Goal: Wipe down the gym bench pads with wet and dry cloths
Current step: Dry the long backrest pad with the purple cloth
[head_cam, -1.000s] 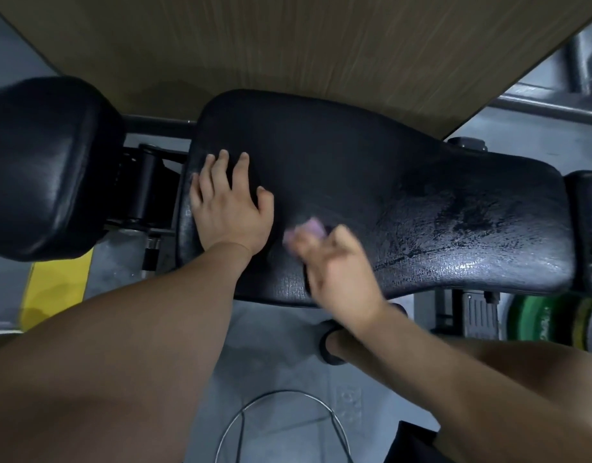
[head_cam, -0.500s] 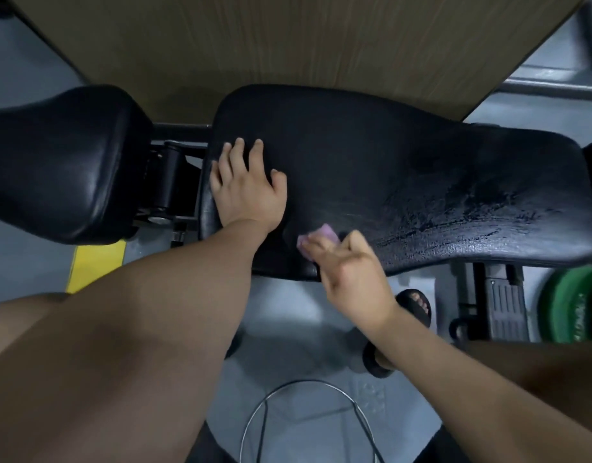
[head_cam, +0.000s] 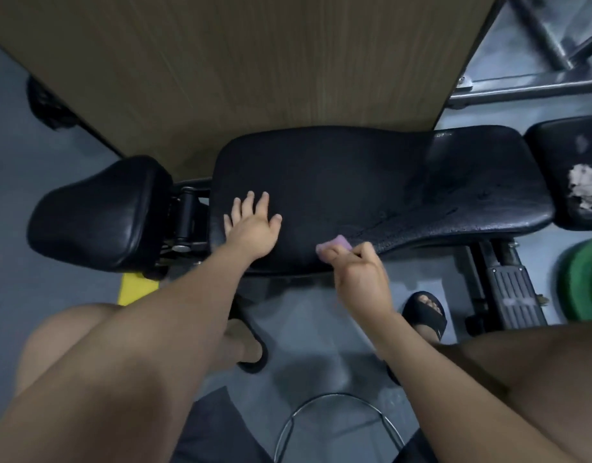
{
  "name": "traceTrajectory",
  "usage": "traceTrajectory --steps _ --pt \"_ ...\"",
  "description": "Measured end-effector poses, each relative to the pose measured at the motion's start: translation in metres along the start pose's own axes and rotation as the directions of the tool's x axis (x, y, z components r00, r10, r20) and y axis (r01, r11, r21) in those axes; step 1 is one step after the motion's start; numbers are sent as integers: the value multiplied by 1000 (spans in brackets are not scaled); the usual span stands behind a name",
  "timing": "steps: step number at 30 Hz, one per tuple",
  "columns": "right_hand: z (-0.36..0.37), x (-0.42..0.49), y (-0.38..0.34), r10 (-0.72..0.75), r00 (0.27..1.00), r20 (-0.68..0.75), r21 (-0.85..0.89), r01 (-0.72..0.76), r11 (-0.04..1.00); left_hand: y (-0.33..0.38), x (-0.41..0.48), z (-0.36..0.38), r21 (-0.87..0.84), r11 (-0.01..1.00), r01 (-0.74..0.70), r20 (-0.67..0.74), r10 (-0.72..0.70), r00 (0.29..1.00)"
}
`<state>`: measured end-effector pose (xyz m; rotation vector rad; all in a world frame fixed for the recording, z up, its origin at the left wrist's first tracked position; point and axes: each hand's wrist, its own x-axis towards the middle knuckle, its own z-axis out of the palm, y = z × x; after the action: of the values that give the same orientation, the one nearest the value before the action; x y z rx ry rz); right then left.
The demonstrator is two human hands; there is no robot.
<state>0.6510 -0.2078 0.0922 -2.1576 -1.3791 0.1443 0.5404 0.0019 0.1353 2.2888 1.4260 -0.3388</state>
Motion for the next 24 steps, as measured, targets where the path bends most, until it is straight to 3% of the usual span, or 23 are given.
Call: traceTrajectory --steps 3,5,11,18,21,24 --pt "1 3 7 124 990 -59 3 -125 992 -2 -26 10 25 999 -32 59 31 998" --pt "9 -1 2 67 995 -79 -34 -70 997 -1 -36 13 64 998 -14 110 6 994" --pt "-18 -9 23 -183 979 87 -68 189 980 32 -45 8 160 984 81 224 -116 968" --pt "-60 -2 79 171 983 70 -126 -161 979 56 -35 -9 210 973 91 334 -159 929" --pt "-45 0 49 158 985 63 -90 -152 984 54 -35 -9 166 982 95 343 -148 928" --pt "-27 -6 22 32 994 104 -52 -27 998 56 -39 -7 146 985 90 324 -133 937"
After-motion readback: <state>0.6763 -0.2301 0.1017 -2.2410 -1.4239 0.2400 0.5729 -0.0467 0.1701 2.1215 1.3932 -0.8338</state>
